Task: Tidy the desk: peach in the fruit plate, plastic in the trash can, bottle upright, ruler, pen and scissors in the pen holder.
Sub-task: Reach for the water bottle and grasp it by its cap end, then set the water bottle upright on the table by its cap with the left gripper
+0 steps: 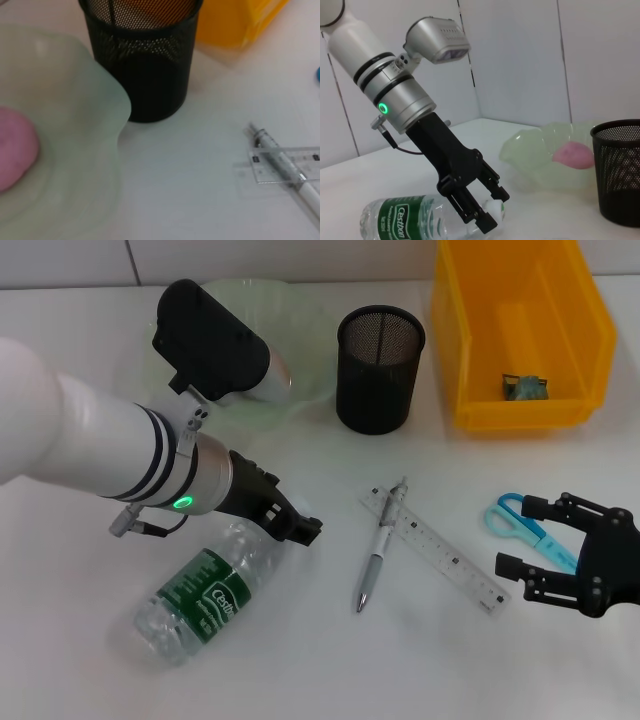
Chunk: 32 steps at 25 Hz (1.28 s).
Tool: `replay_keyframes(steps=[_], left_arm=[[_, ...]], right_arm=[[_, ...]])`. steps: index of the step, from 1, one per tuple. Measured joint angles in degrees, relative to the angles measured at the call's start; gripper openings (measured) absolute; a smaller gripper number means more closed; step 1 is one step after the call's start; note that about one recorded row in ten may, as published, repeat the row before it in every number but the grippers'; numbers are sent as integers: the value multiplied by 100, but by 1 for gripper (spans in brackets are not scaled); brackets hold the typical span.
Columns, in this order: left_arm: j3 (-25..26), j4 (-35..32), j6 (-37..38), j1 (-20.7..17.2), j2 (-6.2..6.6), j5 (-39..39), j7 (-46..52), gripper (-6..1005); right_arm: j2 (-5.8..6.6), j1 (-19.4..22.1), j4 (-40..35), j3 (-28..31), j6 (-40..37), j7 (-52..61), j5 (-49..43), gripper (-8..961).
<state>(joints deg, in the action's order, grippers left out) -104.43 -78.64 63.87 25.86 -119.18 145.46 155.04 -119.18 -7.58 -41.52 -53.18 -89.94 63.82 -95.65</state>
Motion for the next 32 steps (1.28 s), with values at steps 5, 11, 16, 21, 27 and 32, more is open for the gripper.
replay_keyframes(steps=[5, 11, 16, 21, 27, 32], left_arm=[[-50, 182, -67, 94, 0, 34, -26, 643], [-185, -29, 94, 109, 6, 147, -128, 612], [-226, -77, 78, 86, 8, 167, -224, 525], [-199, -185, 158, 49, 25, 178, -369, 463], [396, -1283, 660, -568, 56, -123, -1179, 462], [1233, -1925, 948, -1217, 62, -1203, -2446, 461]], right_arm=[[0, -43, 92, 0, 7, 1, 0, 826], [0, -64, 109, 2, 7, 27, 0, 825], [0, -78, 120, 1, 6, 37, 0, 825], [0, -78, 128, 10, 3, 42, 0, 826], [0, -73, 129, 26, 2, 73, 1, 825], [0, -89, 97, 28, 2, 143, 14, 825]])
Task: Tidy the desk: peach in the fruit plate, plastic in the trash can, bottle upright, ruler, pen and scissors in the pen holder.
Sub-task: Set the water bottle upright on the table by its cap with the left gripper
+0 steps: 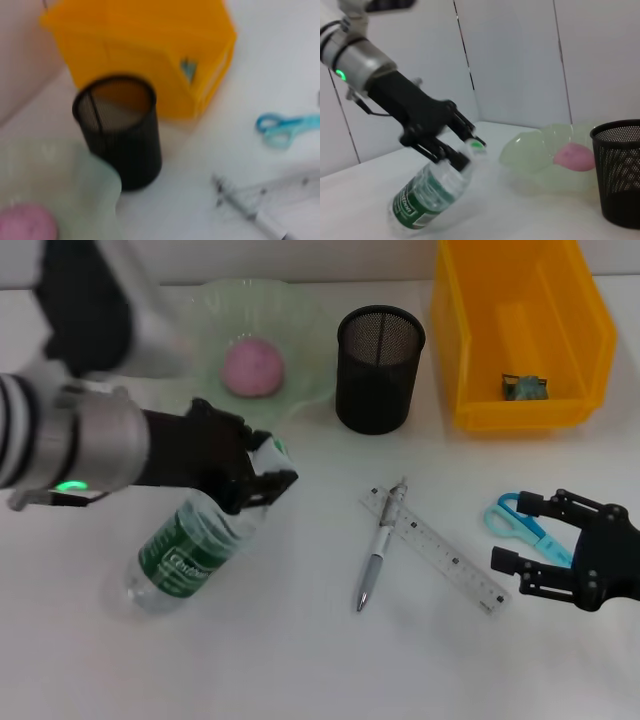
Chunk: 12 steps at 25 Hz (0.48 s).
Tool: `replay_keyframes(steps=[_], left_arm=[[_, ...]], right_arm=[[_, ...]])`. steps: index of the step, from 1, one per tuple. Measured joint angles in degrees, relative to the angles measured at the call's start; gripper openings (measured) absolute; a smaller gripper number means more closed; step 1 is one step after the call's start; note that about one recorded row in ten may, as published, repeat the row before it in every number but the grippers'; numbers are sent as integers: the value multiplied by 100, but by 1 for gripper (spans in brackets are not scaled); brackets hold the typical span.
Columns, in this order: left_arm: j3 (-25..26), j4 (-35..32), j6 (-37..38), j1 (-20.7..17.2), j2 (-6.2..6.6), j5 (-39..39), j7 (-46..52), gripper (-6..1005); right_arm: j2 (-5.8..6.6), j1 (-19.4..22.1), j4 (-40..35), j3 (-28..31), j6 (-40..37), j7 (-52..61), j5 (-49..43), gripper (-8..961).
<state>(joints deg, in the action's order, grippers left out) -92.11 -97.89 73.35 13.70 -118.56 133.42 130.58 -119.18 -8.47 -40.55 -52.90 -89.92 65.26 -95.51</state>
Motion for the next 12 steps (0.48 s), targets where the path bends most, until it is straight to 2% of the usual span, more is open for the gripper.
replay_keyframes(steps=[1, 2, 6, 12], left_arm=[[389, -32, 76, -206, 3, -559, -538, 461], [389, -32, 76, -206, 3, -559, -538, 461], [912, 50, 35, -662, 1, -1364, -1632, 460], [1344, 234, 44, -817, 3, -1974, -2159, 450]], right_arm=[[1, -27, -6, 0, 1, 39, 0, 825], [1, -27, -6, 0, 1, 39, 0, 825], [6, -62, -31, -1, 0, 87, -1, 825], [13, -114, -77, -1, -19, 190, -11, 825]])
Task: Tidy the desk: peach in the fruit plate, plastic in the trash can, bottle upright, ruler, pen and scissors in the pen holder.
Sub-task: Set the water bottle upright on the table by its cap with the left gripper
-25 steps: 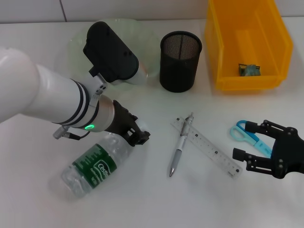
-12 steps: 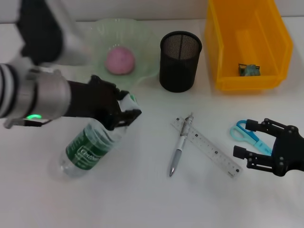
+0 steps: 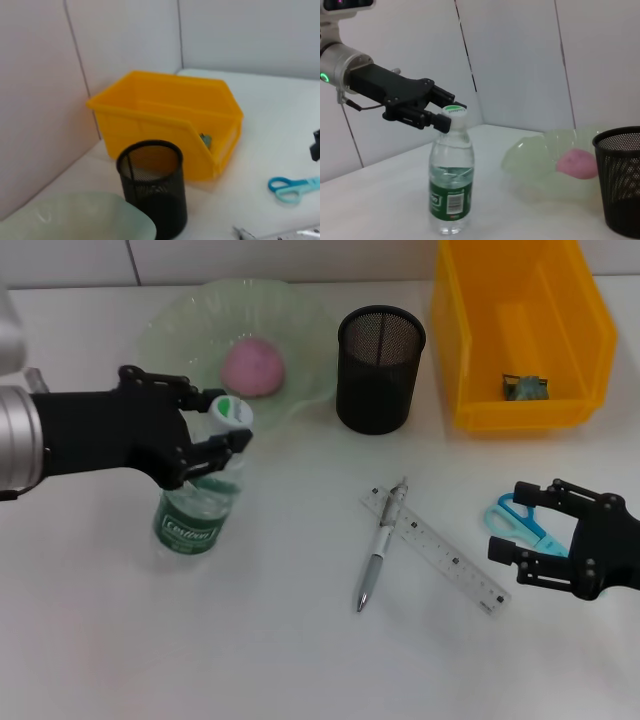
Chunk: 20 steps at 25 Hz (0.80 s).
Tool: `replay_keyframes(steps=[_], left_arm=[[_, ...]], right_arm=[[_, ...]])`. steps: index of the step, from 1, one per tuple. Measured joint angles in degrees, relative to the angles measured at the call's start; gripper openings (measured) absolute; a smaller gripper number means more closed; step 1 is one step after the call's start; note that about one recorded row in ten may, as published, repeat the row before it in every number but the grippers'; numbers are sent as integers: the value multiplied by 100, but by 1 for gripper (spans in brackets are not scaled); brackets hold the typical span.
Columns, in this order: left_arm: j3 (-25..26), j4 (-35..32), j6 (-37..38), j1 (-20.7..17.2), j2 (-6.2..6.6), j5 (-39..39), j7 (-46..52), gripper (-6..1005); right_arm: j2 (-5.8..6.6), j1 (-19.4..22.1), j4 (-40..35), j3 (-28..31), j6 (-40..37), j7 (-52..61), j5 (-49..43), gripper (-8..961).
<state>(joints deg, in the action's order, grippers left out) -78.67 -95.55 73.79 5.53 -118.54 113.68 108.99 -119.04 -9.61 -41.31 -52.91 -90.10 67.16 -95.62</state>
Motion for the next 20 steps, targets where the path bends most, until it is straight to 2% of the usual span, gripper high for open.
replay_keyframes(steps=[9, 20], left_arm=[[187, 356, 6, 61, 2, -241, -166, 444], [259, 346, -1, 83, -3, -334, -171, 436]], right_arm=[[4, 7, -53, 0, -42, 8, -9, 826], [4, 17, -53, 0, -58, 16, -9, 826]])
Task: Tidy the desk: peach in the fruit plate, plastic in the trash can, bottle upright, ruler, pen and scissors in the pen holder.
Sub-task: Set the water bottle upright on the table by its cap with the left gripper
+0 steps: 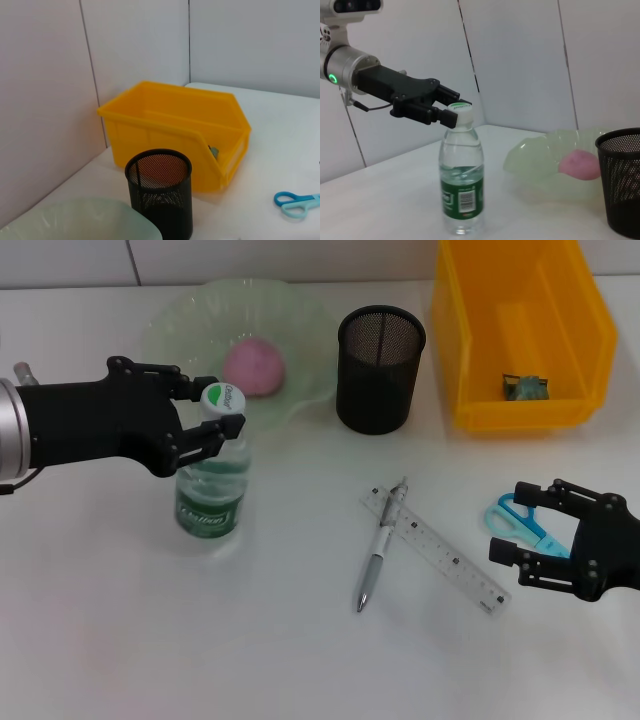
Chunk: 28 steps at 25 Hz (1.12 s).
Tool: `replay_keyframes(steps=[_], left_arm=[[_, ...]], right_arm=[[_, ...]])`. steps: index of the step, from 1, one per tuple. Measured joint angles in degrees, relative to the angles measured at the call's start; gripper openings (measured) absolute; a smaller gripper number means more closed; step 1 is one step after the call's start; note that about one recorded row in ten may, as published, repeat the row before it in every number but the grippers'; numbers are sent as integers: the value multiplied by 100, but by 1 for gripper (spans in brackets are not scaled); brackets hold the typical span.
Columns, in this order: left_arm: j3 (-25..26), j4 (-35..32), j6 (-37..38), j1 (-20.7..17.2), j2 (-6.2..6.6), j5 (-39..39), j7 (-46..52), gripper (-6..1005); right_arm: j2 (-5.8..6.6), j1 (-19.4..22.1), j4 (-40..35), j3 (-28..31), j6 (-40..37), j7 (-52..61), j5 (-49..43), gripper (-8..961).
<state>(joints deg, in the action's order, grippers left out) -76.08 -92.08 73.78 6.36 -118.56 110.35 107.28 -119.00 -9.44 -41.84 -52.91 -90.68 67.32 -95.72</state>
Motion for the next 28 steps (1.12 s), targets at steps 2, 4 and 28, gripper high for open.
replay_keyframes(steps=[2, 4, 28], left_arm=[[21, 7, -5, -1, 0, -27, -1, 435], [36, 7, -8, -1, 0, -80, -4, 433], [67, 289, -311, 231, 0, -121, 30, 447]], right_arm=[[0, 1, 0, 0, -1, 4, 0, 826], [0, 3, 0, 0, -2, 9, 0, 826], [0, -26, -118, 0, -122, 139, 3, 826]])
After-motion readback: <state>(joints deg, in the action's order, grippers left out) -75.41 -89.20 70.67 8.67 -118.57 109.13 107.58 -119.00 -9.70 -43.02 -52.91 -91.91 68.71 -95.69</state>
